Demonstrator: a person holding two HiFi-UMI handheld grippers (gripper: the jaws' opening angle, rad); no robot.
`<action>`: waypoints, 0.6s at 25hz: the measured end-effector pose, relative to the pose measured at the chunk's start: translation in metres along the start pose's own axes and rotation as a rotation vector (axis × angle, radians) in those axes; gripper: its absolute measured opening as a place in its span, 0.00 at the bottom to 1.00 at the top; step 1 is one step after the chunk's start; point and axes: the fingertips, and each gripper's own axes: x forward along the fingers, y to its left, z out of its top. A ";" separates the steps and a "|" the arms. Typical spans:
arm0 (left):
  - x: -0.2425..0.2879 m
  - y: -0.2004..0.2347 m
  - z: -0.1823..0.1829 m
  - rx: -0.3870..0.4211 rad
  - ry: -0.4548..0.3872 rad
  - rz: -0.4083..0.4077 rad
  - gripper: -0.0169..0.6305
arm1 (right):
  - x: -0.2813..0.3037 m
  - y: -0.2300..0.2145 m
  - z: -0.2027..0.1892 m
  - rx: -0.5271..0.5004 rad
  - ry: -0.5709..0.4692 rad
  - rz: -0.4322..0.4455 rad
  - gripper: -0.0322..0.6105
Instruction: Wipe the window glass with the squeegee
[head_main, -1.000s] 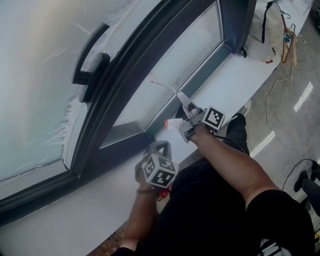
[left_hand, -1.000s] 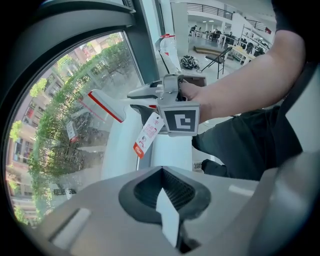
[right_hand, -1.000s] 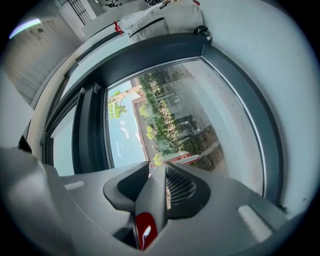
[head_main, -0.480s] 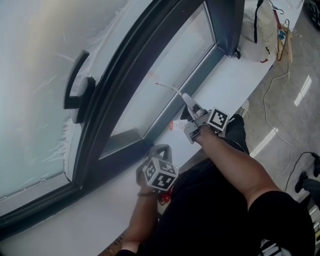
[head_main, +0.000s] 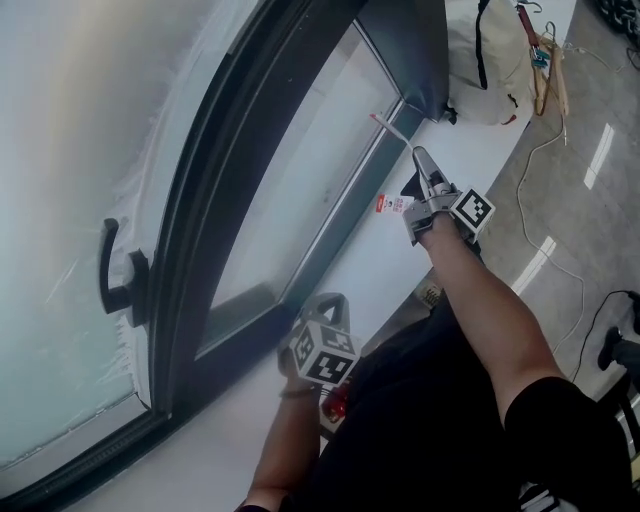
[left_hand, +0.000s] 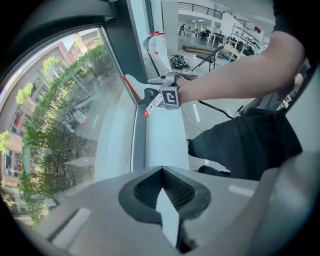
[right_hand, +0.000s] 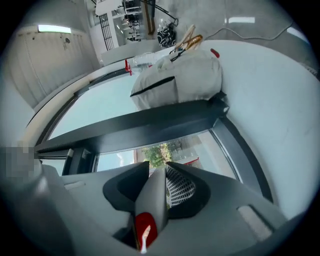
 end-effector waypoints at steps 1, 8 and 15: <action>0.005 0.000 0.004 0.005 0.006 -0.006 0.03 | 0.007 -0.004 0.017 -0.014 -0.024 0.000 0.25; 0.027 0.007 0.032 0.032 0.054 -0.035 0.03 | 0.057 -0.022 0.067 -0.023 -0.072 0.034 0.25; 0.031 0.025 0.049 0.036 0.075 -0.011 0.03 | 0.088 -0.032 0.074 0.065 -0.090 0.084 0.25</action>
